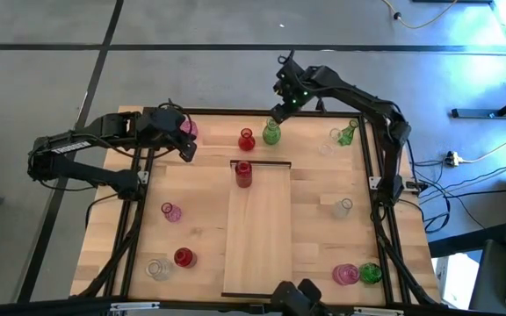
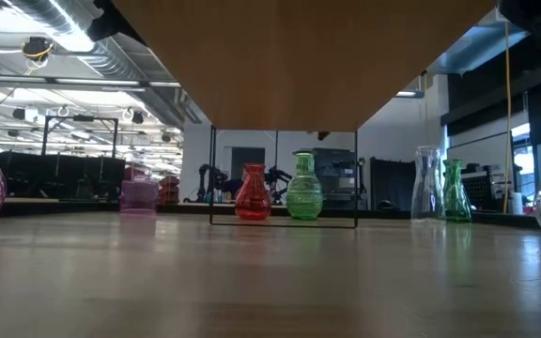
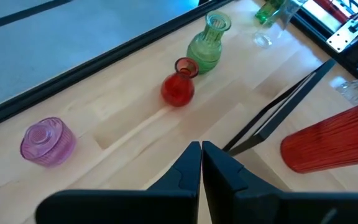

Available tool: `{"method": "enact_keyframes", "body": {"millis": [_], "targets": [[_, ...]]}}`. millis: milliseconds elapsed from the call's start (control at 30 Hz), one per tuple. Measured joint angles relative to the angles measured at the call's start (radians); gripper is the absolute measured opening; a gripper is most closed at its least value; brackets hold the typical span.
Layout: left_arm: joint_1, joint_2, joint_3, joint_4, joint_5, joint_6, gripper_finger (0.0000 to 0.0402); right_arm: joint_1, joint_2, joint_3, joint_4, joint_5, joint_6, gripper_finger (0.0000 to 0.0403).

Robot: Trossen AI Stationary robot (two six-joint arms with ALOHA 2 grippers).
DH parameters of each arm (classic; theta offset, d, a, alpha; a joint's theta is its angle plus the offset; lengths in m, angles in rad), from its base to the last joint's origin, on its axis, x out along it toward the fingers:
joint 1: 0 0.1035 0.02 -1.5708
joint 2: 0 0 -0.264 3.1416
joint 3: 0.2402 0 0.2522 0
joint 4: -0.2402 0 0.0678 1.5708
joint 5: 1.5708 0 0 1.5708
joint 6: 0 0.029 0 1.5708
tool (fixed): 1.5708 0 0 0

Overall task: Sort vases onto shelf
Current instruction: Put the top left green vase on the shelf

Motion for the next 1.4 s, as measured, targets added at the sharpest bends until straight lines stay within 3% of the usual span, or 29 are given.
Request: {"method": "enact_keyframes", "body": {"millis": [200, 467, 767, 967, 1133, 1400], "targets": [[0.0, 0.0, 0.0, 0.001, 0.003, 0.0, 0.0008, 0.0, 0.035, -0.001, -0.019, -0.053, 0.081, 0.0163], [0.0, 0.0, 0.0, 0.001, 0.004, 0.0, 0.0008, 0.018, 0.038, -0.001, -0.018, -0.005, 0.154, 0.0163], [0.0, 0.0, 0.0, 0.002, 0.03, 0.0, 0.0008, 0.024, 0.006, 0.003, -0.024, -0.042, 0.154, 0.0163], [0.0, 0.0, 0.0, 0.019, 0.03, 0.0, 0.0008, -0.011, 0.022, 0.194, -0.065, -0.06, 0.062, 0.0163], [0.0, 0.0, 0.0, 0.063, 0.053, 0.001, 0.0008, -0.078, 0.157, 0.468, -0.34, -0.077, -0.016, 0.0163], [0.0, 0.019, 0.002, 0.105, 0.075, 0.002, 0.0008, -0.055, 0.237, 0.404, -0.462, -0.093, -0.057, 0.0163]]}}
